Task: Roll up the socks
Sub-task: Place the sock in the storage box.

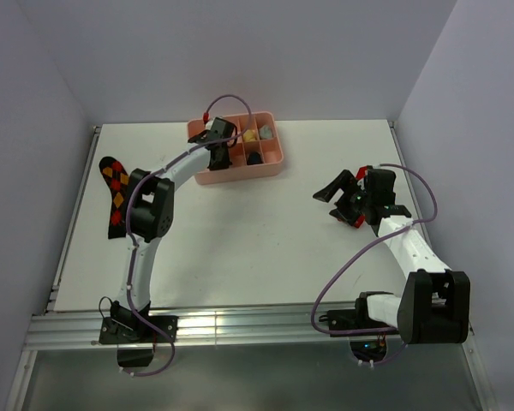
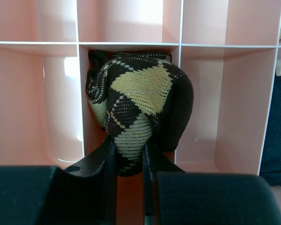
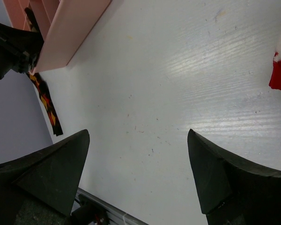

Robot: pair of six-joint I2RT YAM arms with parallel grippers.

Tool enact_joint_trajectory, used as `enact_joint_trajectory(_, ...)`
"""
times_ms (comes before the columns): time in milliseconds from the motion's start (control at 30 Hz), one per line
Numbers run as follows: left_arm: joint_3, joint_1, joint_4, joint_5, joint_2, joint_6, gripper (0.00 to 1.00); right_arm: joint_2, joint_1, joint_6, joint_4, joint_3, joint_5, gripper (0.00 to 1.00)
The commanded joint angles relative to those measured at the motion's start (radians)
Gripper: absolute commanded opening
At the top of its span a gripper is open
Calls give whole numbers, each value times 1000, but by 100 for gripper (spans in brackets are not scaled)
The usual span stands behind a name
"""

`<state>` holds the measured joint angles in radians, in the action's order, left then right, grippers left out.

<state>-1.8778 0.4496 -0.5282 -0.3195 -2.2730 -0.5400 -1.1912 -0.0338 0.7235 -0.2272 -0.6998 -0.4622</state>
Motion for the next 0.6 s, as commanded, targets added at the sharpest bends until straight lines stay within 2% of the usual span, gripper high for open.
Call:
enact_joint_trajectory(0,7,-17,-139,22,-23,-11,14,21,-11,-4,-3,-32,-12,92)
enact_joint_trajectory(100,-15,-22,-153,19,-34,-9,29,16,-9,-3,2,-36,-18,92)
enact_joint_trajectory(167,3,-22,-119,13,9,-9,46,16,-9,-4,3,-40,-20,92)
enact_joint_trajectory(200,29,-22,-81,5,54,-9,58,16,-9,-3,5,-40,-20,92)
enact_joint_trajectory(267,48,-22,-52,-13,98,-5,67,16,-9,-6,8,-40,-21,92)
enact_joint_trajectory(367,51,-22,-26,-47,159,6,75,18,-9,-4,9,-38,-23,92)
enact_joint_trajectory(467,36,-22,-26,-56,187,15,76,18,-9,-1,12,-38,-26,92)
enact_joint_trajectory(567,34,-22,-21,-56,205,14,73,24,-9,-6,14,-38,-30,92)
